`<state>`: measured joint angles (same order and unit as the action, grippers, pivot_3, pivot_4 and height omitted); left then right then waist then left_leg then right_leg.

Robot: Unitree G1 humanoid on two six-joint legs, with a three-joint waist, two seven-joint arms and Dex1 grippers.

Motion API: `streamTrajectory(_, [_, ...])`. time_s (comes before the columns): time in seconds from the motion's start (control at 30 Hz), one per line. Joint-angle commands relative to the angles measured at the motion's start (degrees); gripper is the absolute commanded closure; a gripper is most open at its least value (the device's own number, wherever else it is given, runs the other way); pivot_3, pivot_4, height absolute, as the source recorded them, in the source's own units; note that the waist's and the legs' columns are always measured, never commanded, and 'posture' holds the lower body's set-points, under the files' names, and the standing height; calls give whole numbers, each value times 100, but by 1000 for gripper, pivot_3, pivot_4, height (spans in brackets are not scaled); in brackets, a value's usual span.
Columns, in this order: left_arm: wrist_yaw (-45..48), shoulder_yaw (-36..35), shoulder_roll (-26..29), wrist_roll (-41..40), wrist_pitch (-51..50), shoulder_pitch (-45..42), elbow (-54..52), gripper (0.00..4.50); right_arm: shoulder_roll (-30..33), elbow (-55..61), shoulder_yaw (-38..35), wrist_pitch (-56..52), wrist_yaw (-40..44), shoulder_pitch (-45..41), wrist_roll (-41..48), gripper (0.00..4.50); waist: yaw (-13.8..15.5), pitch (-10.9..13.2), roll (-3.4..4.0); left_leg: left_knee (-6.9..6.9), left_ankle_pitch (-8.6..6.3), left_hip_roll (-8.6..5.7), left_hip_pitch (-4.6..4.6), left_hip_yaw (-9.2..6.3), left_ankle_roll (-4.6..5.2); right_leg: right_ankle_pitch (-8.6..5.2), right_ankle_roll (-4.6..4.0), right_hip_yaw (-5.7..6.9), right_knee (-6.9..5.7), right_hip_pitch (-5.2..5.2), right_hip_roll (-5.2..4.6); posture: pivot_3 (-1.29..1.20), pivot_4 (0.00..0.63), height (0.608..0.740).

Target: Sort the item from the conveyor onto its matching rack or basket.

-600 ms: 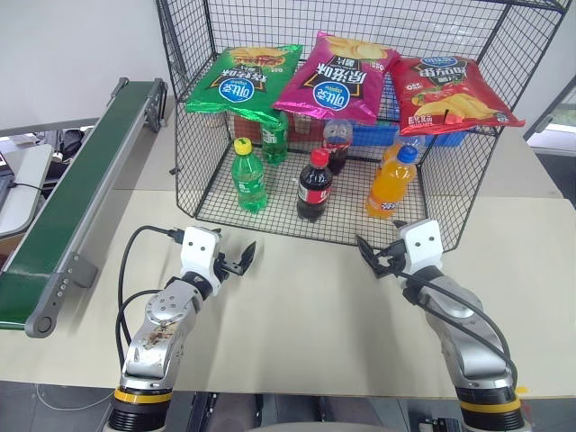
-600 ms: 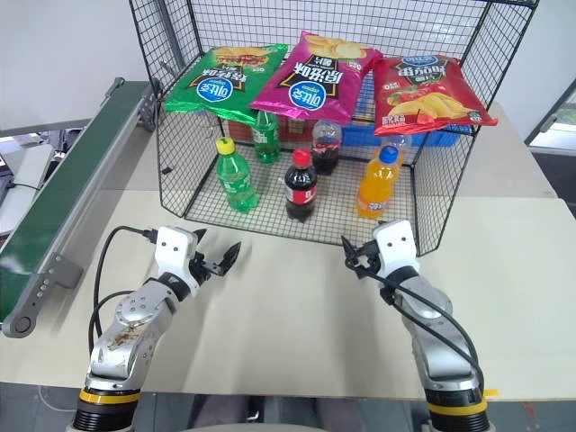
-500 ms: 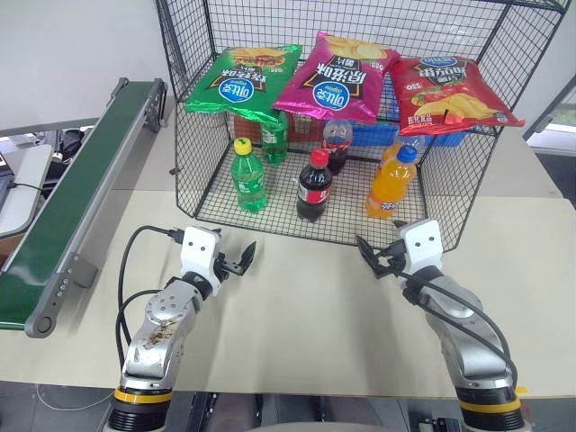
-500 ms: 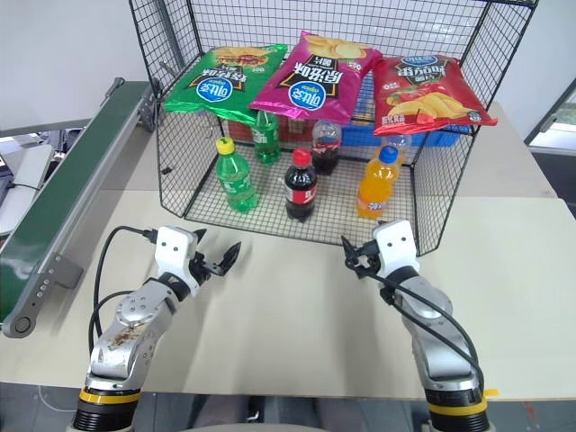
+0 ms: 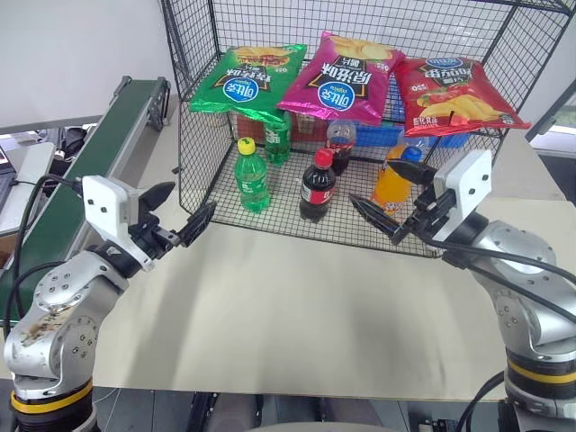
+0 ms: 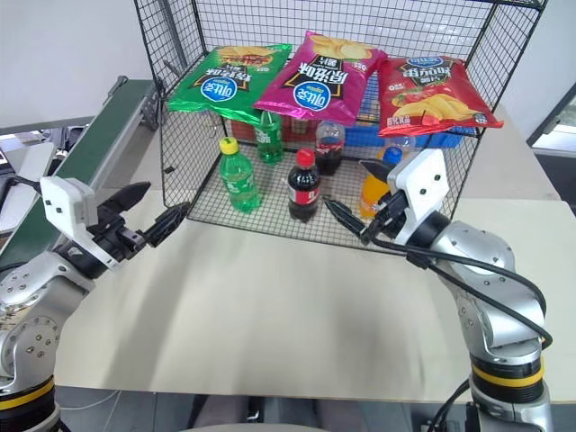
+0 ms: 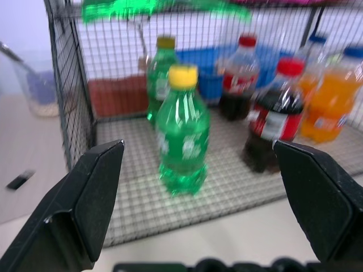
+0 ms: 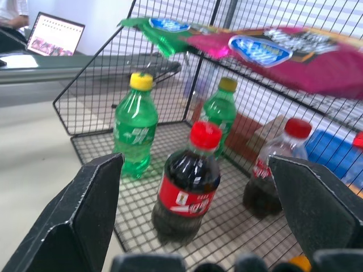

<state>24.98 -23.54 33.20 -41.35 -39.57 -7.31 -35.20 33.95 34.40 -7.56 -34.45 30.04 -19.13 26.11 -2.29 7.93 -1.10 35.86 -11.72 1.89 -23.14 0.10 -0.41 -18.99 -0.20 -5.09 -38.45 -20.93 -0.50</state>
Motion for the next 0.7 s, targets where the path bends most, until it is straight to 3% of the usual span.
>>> streamTrajectory(0.03, [-225,-158,117,-495,-229,-333,-238,0,22,274,-33,-149,-114,-275,135,43,-6,0,0,0,0,1,1,0,0,0,0,-1,-2,0,2,0,150,740])
streamTrajectory(0.23, [-782,-289,68,-1277,-585,-645,-176,0,-2,337,-42,-282,-240,-583,158,43,-19,0,0,0,0,2,0,-2,0,0,0,-1,-5,-4,6,0,150,740])
streamTrajectory(0.7, [-989,138,174,-1493,-682,-791,-181,0,-42,272,56,-203,-497,-769,-8,43,-17,0,0,0,0,0,0,3,0,0,0,-5,-6,-6,6,0,150,740])
